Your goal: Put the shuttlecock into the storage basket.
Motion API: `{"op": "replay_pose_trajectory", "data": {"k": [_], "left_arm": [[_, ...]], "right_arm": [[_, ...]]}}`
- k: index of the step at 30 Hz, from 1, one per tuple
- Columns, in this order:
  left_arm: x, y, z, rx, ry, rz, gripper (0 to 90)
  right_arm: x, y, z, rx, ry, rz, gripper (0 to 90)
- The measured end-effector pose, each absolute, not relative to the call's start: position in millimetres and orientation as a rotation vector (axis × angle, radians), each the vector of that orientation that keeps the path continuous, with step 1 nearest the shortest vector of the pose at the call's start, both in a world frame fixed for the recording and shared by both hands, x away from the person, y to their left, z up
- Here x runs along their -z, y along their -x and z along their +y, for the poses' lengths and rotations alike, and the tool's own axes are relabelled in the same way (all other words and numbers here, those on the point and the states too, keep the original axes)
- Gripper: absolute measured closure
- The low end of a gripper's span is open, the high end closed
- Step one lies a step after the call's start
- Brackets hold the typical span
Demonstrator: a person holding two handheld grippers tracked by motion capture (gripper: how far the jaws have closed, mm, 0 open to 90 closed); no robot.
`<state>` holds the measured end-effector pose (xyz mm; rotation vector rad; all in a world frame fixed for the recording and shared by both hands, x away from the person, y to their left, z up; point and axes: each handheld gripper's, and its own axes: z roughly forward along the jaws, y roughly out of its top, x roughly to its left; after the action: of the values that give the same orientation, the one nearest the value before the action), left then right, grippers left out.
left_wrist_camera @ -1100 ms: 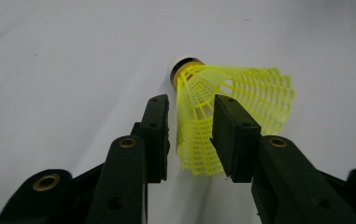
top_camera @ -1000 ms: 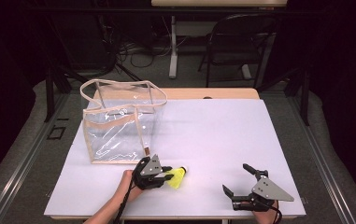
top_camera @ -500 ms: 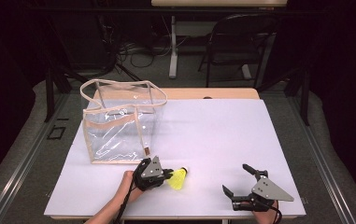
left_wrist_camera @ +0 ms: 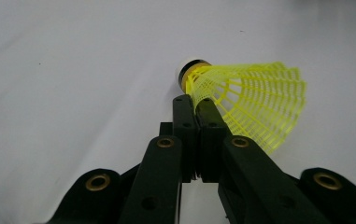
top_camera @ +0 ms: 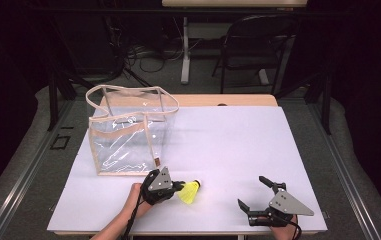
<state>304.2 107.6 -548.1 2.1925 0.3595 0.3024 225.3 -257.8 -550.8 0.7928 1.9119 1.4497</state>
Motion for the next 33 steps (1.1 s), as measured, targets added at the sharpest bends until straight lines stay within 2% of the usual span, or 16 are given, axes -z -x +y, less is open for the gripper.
{"op": "replay_pose_trajectory", "data": {"k": [33], "left_arm": [[520.9,-304.5,107.1,-0.317,-2.148,0.332,88.6]], "right_arm": [[551.8,-225.6,-257.7,-1.440,-0.799,1.914,1.4]]}}
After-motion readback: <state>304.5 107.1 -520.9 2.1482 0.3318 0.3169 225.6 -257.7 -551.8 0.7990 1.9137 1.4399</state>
